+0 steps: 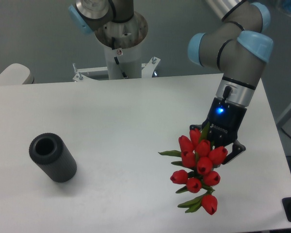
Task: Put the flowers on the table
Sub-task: 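Carry the red tulip bunch in the gripper, tilting stems toward horizontal, then lower the held tulips onto the table surface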
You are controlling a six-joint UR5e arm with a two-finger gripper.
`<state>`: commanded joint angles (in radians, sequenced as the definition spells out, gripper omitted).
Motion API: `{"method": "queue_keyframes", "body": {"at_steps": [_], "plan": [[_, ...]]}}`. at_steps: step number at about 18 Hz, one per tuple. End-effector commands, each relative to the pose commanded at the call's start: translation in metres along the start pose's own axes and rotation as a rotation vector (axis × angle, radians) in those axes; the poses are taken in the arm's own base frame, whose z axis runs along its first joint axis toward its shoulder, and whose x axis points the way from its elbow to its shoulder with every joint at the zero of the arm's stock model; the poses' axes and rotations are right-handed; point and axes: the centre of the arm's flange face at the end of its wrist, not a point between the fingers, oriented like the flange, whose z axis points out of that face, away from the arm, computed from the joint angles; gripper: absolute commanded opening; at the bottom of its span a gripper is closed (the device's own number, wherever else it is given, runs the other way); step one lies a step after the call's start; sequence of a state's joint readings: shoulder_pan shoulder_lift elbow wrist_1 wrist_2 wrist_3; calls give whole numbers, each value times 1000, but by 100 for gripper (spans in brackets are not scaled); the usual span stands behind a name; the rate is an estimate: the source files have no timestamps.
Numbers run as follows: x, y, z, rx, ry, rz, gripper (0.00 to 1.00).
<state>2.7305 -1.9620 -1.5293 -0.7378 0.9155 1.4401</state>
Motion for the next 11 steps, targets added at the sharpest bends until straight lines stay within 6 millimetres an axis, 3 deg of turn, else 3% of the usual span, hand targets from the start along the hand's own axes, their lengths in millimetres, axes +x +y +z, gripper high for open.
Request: {"method": "queue_keyframes", "body": {"at_steps": [11], "plan": [[41,36,6,-304,79,284,33]]}}
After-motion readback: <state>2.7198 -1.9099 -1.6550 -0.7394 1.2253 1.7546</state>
